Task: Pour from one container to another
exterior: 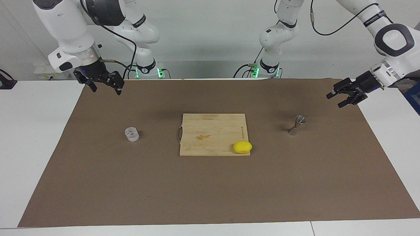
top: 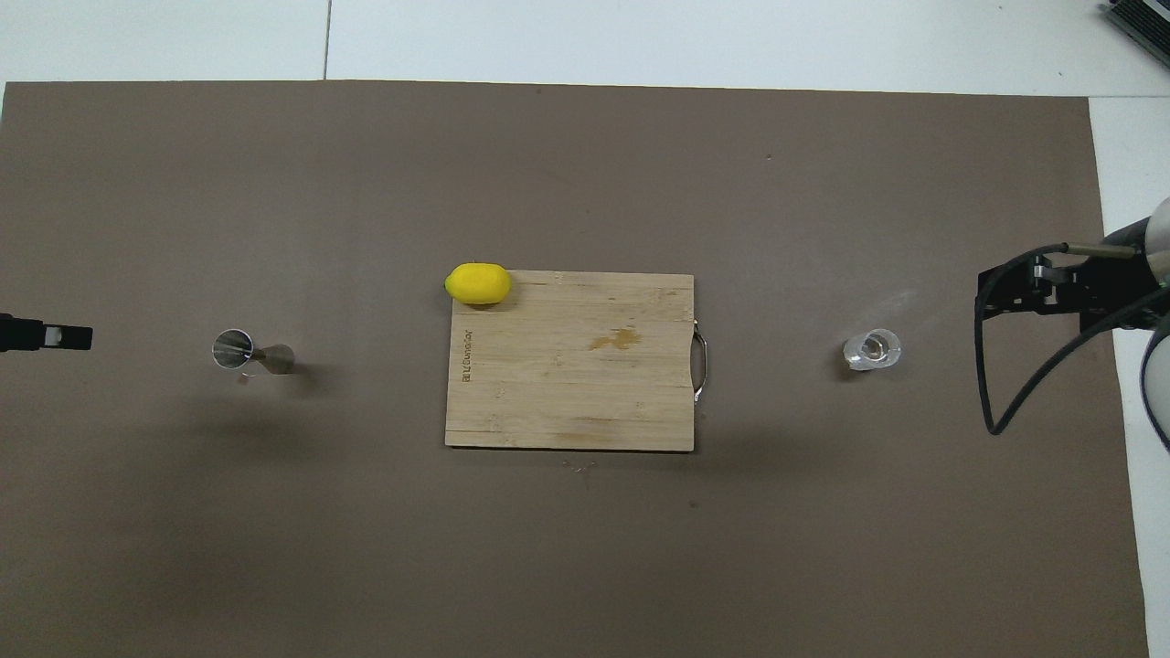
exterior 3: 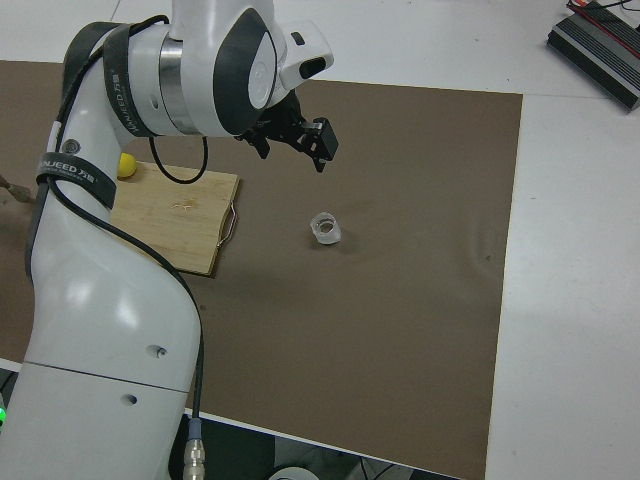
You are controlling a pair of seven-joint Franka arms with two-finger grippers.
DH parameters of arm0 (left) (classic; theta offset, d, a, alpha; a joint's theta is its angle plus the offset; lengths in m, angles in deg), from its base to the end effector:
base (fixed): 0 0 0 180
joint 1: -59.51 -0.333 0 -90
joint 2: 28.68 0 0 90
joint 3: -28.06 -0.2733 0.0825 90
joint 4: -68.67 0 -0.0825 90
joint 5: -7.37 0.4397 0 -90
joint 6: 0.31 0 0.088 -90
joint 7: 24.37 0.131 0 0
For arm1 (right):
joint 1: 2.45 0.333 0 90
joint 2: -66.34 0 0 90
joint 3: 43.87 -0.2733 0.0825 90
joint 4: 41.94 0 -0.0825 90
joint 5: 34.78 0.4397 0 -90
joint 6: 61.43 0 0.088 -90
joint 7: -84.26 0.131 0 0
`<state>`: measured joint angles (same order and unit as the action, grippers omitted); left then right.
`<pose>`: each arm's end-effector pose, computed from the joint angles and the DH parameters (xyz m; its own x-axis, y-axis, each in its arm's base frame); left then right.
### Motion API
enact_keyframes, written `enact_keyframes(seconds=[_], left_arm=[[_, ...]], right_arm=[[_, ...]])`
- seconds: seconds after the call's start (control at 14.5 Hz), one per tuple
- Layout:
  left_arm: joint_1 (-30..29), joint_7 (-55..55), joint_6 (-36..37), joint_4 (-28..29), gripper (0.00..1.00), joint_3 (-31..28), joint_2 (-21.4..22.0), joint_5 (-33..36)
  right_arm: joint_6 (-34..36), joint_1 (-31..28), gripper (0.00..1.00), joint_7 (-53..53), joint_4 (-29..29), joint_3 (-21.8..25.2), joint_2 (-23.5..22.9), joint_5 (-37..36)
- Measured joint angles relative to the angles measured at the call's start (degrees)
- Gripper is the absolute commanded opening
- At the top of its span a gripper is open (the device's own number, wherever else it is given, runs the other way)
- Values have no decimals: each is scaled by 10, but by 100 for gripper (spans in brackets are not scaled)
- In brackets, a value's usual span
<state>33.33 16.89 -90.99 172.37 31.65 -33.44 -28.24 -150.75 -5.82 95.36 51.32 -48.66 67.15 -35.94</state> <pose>0.5824 0.1609 0.4095 0.9764 -0.1679 0.1360 -0.2161 -0.7534 0.6211 0.6021 0.0125 0.5355 0.9845 -0.1684 -0.0495 -0.1670 -0.9854 0.0315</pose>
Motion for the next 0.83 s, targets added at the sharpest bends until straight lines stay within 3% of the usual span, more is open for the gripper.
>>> enact_keyframes(seconds=[0.35,0.83], left_arm=[[-41,249,60,1,100,0,-55,-114],[-97,604,104,24,100,0,-147,-209]], right_arm=[[0,0,100,0,0,0,0,0],[0,0,100,0,0,0,0,0]])
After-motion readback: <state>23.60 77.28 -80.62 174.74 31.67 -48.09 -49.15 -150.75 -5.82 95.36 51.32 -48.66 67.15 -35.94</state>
